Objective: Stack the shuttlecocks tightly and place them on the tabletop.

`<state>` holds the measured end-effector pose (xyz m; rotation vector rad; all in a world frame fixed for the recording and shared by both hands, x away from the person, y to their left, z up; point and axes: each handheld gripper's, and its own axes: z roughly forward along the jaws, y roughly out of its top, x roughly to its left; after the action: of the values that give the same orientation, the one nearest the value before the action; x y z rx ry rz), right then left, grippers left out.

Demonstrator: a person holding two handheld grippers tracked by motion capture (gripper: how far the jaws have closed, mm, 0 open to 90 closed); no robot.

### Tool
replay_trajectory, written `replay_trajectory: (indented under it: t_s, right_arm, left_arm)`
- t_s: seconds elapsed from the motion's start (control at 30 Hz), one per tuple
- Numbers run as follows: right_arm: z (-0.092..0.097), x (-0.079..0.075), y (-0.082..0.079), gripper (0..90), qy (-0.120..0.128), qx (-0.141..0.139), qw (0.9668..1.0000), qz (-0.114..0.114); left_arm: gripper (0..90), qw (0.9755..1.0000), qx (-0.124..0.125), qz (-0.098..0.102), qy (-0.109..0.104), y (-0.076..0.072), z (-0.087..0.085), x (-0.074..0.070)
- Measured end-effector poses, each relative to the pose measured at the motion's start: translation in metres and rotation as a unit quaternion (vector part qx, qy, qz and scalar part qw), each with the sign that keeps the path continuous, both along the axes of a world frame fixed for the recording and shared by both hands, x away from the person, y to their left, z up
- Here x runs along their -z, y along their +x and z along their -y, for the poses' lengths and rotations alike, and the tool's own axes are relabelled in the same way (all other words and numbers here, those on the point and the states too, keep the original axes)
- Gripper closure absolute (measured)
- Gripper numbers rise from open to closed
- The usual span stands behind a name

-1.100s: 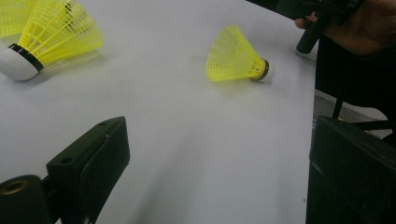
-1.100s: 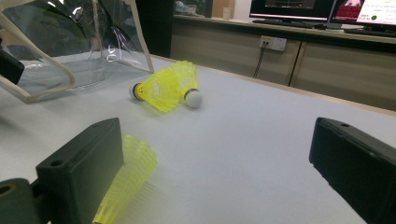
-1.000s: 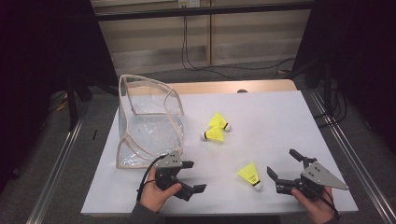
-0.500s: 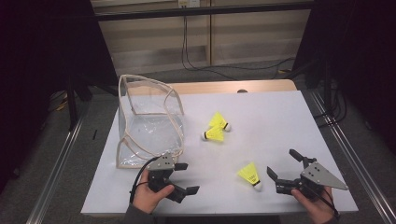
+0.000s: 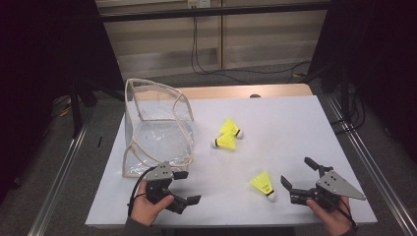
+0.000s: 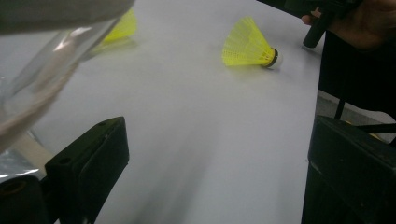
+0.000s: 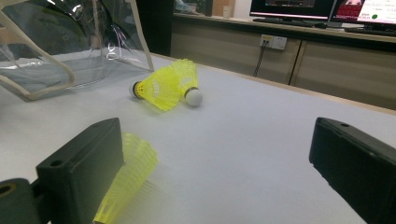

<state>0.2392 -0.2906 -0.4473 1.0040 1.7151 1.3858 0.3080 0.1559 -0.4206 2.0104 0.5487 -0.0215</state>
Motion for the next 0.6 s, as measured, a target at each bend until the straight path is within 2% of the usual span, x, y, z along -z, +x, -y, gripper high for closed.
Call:
replay_trajectory:
  t_s: [0.6]
  right_arm:
    - [-0.001,0.000,0.000,2.3,-0.002,-0.002,1.0000,0.000]
  left_arm:
    - [4.5,0.9996,-0.027,0.012,-0.002,0.003,-0.025,0.000]
